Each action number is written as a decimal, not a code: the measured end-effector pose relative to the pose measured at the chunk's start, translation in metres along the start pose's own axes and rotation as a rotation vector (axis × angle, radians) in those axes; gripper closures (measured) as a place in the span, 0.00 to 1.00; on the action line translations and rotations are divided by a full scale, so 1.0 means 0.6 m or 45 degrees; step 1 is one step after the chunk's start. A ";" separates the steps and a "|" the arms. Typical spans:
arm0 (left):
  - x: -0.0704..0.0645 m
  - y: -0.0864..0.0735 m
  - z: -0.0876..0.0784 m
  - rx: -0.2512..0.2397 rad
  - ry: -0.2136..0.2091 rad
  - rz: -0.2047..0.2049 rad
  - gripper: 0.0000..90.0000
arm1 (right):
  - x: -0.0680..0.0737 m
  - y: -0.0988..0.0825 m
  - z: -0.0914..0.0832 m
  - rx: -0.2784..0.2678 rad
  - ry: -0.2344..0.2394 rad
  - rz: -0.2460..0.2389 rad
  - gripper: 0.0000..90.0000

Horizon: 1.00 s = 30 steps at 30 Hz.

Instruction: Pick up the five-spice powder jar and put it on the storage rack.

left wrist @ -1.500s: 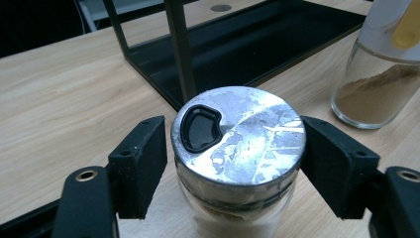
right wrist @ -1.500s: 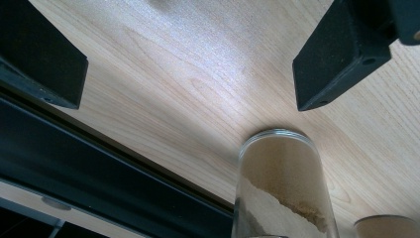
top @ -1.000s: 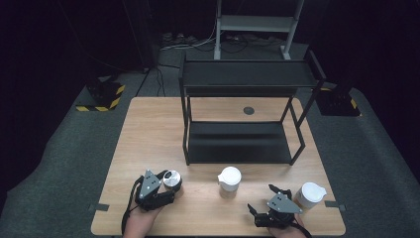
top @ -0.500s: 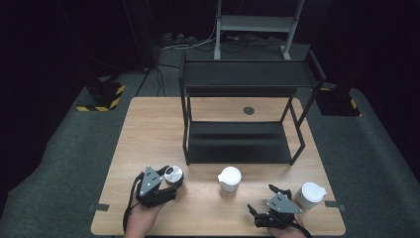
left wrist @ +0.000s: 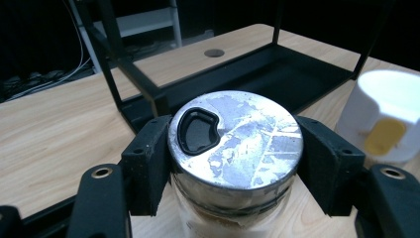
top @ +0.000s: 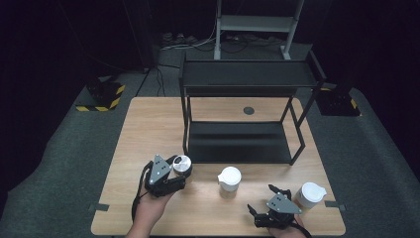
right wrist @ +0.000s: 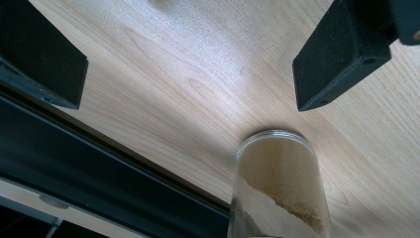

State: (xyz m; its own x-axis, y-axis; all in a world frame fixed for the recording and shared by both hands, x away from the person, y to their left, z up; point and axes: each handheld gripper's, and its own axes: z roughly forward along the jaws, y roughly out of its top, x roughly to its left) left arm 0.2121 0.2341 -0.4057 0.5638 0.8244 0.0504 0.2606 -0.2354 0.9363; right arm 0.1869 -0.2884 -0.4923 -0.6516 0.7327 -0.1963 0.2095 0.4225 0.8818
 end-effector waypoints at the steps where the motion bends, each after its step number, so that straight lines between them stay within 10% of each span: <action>1: -0.001 0.005 0.004 -0.002 -0.002 -0.001 0.39 | 0.000 0.000 0.000 0.000 0.001 0.000 0.00; 30: -0.021 0.070 0.095 0.016 -0.008 -0.023 0.39 | -0.003 -0.001 -0.001 -0.005 0.012 0.007 0.00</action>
State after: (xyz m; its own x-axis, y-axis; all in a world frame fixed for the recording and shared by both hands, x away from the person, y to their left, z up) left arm 0.2605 0.1844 -0.3871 0.5638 0.8253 0.0310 0.2809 -0.2269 0.9325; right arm 0.1877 -0.2904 -0.4925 -0.6573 0.7300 -0.1872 0.2103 0.4161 0.8847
